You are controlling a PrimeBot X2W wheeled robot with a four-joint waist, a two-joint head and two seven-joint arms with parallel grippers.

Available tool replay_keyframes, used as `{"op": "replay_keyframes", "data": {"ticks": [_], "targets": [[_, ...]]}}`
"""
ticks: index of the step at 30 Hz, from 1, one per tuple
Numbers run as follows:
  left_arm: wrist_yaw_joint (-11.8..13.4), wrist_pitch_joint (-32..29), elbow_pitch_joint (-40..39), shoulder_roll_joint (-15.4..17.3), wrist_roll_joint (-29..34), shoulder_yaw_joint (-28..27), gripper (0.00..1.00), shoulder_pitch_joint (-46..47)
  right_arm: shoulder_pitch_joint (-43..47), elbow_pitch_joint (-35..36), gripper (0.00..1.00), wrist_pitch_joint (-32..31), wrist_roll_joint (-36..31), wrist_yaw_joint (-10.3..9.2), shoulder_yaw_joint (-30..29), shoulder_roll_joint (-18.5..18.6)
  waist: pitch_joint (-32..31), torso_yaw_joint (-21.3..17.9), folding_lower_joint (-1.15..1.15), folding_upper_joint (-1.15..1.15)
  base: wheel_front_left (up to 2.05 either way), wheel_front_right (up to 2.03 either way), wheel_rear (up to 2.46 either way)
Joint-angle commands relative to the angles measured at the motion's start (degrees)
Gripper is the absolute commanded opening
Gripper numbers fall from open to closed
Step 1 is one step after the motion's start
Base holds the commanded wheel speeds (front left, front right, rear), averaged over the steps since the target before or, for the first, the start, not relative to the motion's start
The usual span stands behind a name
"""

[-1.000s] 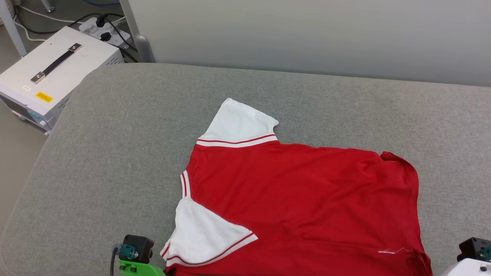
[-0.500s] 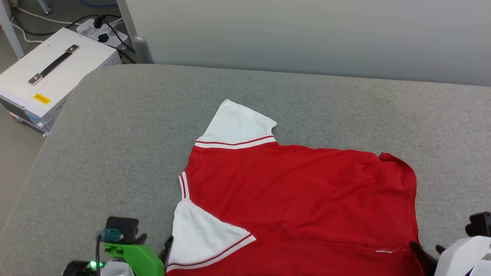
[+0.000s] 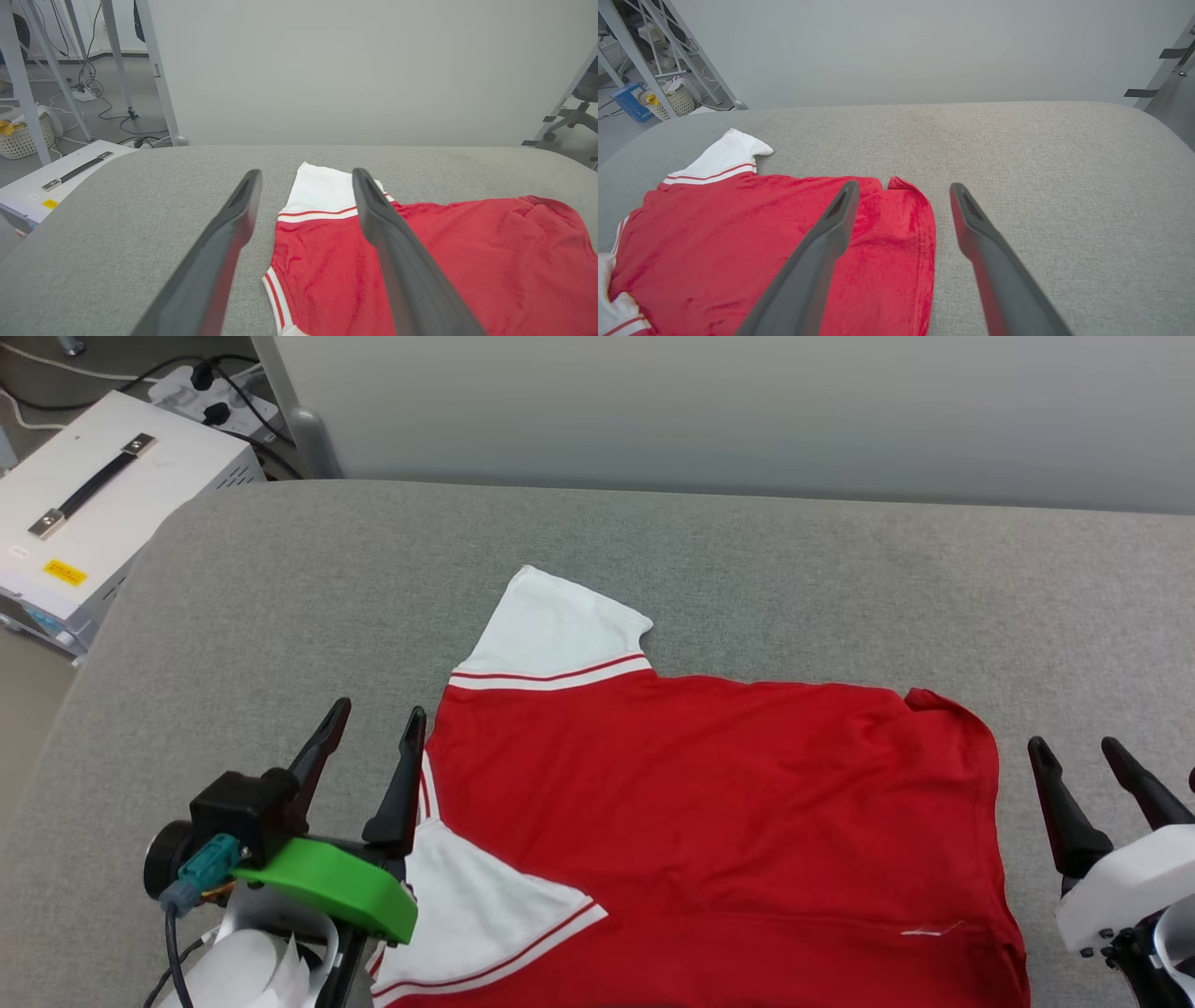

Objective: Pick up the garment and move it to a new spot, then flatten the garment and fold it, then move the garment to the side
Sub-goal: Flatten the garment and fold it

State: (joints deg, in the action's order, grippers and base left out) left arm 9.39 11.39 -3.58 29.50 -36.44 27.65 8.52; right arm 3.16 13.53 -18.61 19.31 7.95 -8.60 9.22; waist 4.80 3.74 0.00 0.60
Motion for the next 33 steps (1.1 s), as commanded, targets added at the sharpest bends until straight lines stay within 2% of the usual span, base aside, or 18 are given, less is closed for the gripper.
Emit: {"op": "replay_keyframes", "data": {"ticks": [1,5,9,11,17,21,23,27,33], "targets": [[-0.7,0.7,0.3,-0.3,1.3,-0.1,1.00,1.8,-1.3,-0.4,1.00,1.7,-0.8,-0.46,0.5,0.3,1.6,-1.4,0.00,-0.60,0.00,0.00,0.00],[-2.3,-0.3,1.8,0.6,2.6,0.4,1.00,6.0,-3.1,-0.9,1.00,4.9,-1.8,-0.46,1.6,-0.2,4.5,-3.7,0.00,-0.60,0.00,0.00,0.00],[-4.1,-6.4,4.3,1.5,0.8,0.2,1.00,12.0,-5.0,-0.6,1.00,6.8,-2.6,-0.46,2.5,-0.9,8.2,-6.4,0.00,-0.60,0.00,0.00,0.00],[-5.4,-11.2,6.0,2.7,0.0,0.5,1.00,15.9,-5.9,-0.3,1.00,7.7,-2.9,-0.46,2.8,-1.4,10.2,-7.8,0.00,-0.60,0.00,0.00,0.00],[-11.6,-26.7,11.8,5.7,-4.8,0.9,1.00,29.7,-8.7,-0.3,1.00,9.9,-3.3,-0.46,4.3,-2.8,16.1,-12.2,0.00,-0.60,0.00,0.00,0.00],[-14.0,-37.7,16.9,7.1,-7.6,2.3,1.00,37.5,-10.4,-0.7,1.00,11.1,-3.2,-0.46,5.7,-3.5,18.8,-14.4,0.00,-0.60,0.00,0.00,0.00],[-14.8,-43.1,19.6,7.7,-9.2,2.8,1.00,41.5,-11.4,-1.1,1.00,11.8,-2.8,-0.46,6.4,-4.0,20.3,-15.6,0.00,-0.60,0.00,0.00,0.00],[-15.6,-49.7,24.2,8.7,-9.7,4.2,1.00,47.5,-12.7,-2.5,1.00,13.2,-2.5,-0.46,7.8,-4.6,22.5,-17.5,0.00,-0.60,0.00,0.00,0.00],[-16.1,-53.7,30.7,9.2,-8.4,6.3,1.00,52.2,-13.9,-4.2,1.00,14.8,-2.0,-0.46,8.9,-5.1,24.3,-19.0,0.00,-0.60,0.00,0.00,0.00]]}}
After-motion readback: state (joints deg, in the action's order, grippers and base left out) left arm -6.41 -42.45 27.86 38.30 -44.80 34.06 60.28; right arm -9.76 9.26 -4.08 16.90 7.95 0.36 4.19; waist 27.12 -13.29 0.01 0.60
